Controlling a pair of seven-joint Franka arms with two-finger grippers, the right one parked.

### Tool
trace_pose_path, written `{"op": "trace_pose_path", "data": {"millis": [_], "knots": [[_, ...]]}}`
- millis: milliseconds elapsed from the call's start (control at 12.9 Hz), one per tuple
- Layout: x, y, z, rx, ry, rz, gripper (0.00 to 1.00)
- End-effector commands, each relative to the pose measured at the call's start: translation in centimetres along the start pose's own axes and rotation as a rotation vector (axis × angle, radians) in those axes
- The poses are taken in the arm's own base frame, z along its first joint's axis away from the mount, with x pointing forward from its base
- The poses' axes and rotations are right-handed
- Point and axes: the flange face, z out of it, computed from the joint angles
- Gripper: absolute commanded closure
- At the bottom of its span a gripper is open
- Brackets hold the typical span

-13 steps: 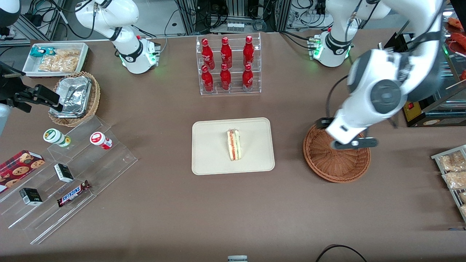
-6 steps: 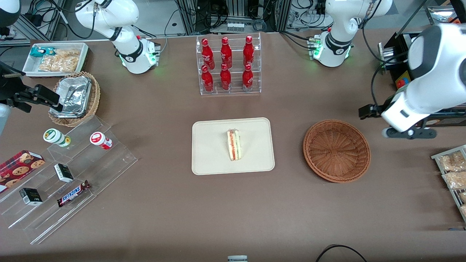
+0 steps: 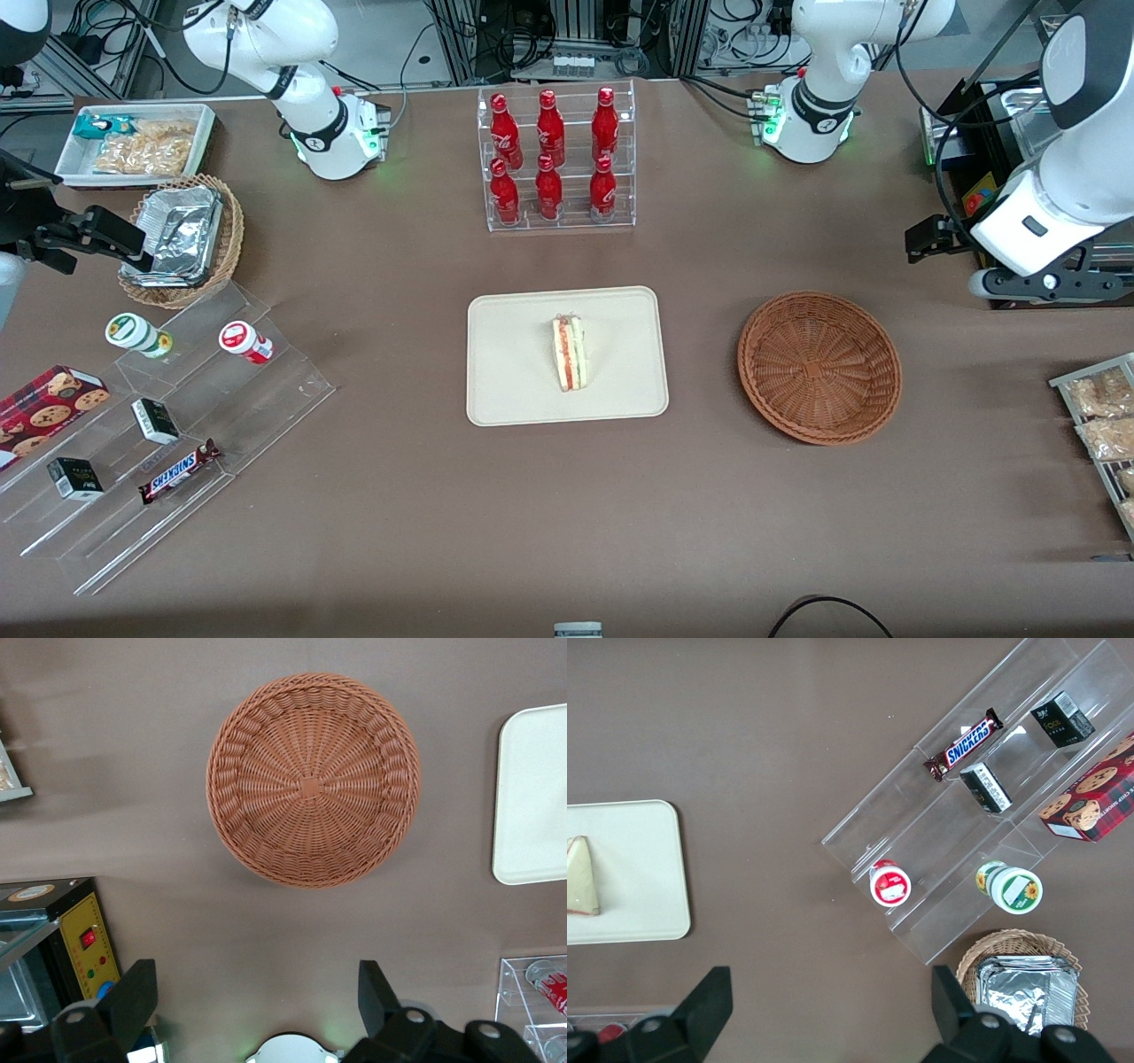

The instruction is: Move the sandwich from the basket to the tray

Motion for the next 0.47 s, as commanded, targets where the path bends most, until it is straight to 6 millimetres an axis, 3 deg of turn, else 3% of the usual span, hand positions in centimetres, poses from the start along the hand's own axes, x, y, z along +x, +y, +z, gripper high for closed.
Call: {"op": "trace_pose_path", "data": {"millis": [0,388], "knots": [[-1.3,-2.3,-1.2,0.013,0.002,-0.011,0.00],[-1.6,-2.8,-3.9,0.005,0.039,-0.021,0.00]]}}
